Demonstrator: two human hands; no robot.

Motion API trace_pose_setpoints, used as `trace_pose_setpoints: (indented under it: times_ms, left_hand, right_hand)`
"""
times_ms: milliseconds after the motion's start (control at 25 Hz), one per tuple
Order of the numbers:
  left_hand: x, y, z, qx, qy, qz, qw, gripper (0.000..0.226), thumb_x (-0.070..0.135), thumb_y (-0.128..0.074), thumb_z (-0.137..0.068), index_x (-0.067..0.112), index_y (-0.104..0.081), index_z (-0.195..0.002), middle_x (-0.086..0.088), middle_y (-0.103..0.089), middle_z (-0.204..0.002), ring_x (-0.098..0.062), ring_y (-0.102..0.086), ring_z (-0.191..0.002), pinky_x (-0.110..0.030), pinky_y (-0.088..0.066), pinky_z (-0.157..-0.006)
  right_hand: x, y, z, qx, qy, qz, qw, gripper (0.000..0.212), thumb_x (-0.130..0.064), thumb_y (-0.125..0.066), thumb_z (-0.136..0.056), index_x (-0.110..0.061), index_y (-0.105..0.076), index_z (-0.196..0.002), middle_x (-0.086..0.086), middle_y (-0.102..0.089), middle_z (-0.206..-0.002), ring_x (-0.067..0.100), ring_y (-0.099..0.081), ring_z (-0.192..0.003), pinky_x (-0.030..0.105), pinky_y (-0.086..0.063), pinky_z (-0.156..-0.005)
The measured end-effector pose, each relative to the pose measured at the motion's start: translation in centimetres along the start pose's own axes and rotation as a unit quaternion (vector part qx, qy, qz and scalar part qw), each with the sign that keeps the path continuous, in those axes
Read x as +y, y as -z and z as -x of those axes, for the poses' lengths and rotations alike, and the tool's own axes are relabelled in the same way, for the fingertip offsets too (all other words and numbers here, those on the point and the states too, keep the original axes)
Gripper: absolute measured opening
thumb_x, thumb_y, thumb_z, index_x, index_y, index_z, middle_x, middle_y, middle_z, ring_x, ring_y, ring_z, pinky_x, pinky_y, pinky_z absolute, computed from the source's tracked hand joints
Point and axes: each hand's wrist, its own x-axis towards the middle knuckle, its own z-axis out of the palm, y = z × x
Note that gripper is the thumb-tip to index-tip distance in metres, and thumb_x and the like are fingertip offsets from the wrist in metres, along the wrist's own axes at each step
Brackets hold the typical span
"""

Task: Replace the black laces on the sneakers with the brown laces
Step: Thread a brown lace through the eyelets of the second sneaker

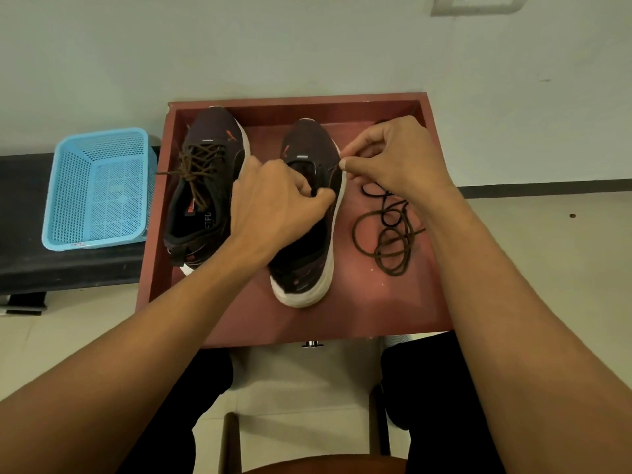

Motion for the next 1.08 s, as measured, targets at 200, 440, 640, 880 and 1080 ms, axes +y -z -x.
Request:
trace_pose_setpoints:
  times_ms: [200, 440, 640, 880, 1080]
  left_hand:
    - [0.6, 0.4, 3.6, -0.101, -0.036, -0.046, 0.993, 0.038, 0.051, -0.069, -0.085, 0.023, -0.075, -0.061, 0.007, -0.065, -0.064, -0.012, -0.044, -0.097, -0.028, -0.040, -0.060]
    - [0.4, 0.8, 3.6, -0.170, -0.116, -0.058, 0.977, 0.050, 0.053, -0.062, -0.096, 0.017, -0.074, -0.063, 0.003, -0.062, -0.057, -0.011, -0.056, -0.061, -0.027, -0.041, -0.067]
    - [-1.8, 1.6, 1.7, -0.143, -0.083, 0.010, 0.986, 0.011, 0.035, -0.072, -0.096, 0.025, -0.075, -0.092, 0.008, -0.067, -0.068, -0.005, -0.060, -0.063, -0.032, -0.053, -0.071]
    - [-2.3, 0.1, 1.9, -0.058, -0.068, -0.015, 0.996, 0.012, 0.039, -0.085, -0.081, 0.035, -0.076, -0.087, 0.012, -0.059, -0.063, -0.016, -0.064, -0.067, -0.042, -0.061, -0.071]
    - [-2.5, -0.4, 1.2, -0.051, -0.051, -0.011, 0.997, 0.009, 0.036, -0.087, -0.078, 0.033, -0.078, -0.080, 0.015, -0.053, -0.059, -0.011, -0.057, -0.060, -0.039, -0.063, -0.069]
  right_hand:
    - [0.0, -0.1, 0.6, -0.087, -0.036, -0.010, 0.995, 0.004, -0.006, -0.070, -0.098, -0.006, -0.072, -0.102, 0.009, -0.080, -0.087, 0.013, -0.079, -0.070, 0.030, -0.066, -0.067]
    - [-0.1, -0.6, 1.0, -0.165, -0.058, -0.055, 0.983, 0.014, 0.001, -0.060, -0.102, -0.003, -0.069, -0.110, 0.013, -0.080, -0.095, 0.020, -0.081, -0.081, 0.037, -0.067, -0.076]
    - [-0.2, -0.2, 1.8, -0.208, -0.067, -0.056, 0.974, 0.011, -0.003, -0.073, -0.096, -0.005, -0.076, -0.106, 0.010, -0.081, -0.090, 0.020, -0.081, -0.086, 0.034, -0.067, -0.077]
    - [-0.5, -1.0, 2.6, -0.187, -0.046, 0.022, 0.981, 0.005, -0.006, -0.077, -0.091, -0.010, -0.079, -0.093, 0.007, -0.080, -0.079, 0.016, -0.080, -0.075, 0.037, -0.067, -0.076]
    - [-0.7, -1.7, 2.5, -0.172, -0.033, 0.081, 0.981, 0.007, -0.006, -0.074, -0.092, -0.013, -0.078, -0.091, 0.001, -0.078, -0.076, 0.007, -0.077, -0.068, 0.025, -0.065, -0.069]
